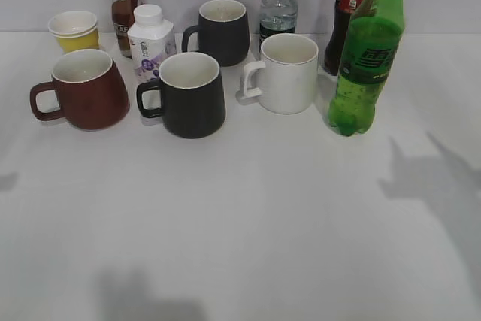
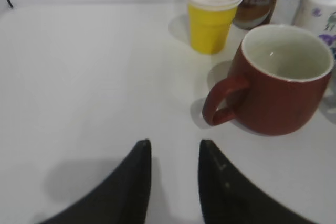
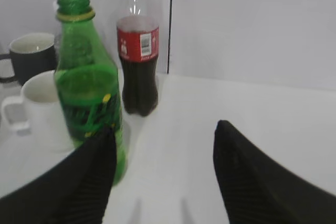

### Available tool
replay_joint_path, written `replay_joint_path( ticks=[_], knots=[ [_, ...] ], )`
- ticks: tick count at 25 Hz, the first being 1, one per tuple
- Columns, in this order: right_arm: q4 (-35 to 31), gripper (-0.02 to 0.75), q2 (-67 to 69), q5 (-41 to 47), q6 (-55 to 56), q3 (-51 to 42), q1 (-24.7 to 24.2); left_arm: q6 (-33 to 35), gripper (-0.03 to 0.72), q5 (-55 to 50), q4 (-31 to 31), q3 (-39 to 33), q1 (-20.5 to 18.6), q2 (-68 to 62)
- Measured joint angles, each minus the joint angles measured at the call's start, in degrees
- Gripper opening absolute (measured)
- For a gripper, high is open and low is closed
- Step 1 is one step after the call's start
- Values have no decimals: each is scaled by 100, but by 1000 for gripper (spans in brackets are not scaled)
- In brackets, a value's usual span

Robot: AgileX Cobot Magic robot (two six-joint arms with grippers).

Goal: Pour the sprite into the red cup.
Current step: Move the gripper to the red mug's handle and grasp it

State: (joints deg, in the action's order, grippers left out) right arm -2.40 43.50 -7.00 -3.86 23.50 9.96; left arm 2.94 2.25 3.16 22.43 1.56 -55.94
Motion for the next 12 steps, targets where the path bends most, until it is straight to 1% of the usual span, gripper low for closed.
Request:
replay_joint_path(
  ticks=[3, 6, 7, 9, 11, 12],
  knots=[
    [6, 441, 356, -483, 0, 0, 0, 0, 244, 420, 360, -3, 68, -621],
    [12, 441, 571, -693, 0, 0, 0, 0, 244, 877, 553, -6, 420, -1078],
    [17, 441, 605, -714, 0, 0, 0, 0, 246, 1051, 545, -6, 563, -1221],
    [17, 441, 668, -719, 0, 0, 0, 0, 255, 1453, 329, -6, 897, -1505],
    [17, 441, 691, -730, 0, 0, 0, 0, 276, 1918, 186, -10, 1087, -1856],
    [17, 441, 690, -737, 0, 0, 0, 0, 290, 2171, 186, -10, 1121, -2007]
  ],
)
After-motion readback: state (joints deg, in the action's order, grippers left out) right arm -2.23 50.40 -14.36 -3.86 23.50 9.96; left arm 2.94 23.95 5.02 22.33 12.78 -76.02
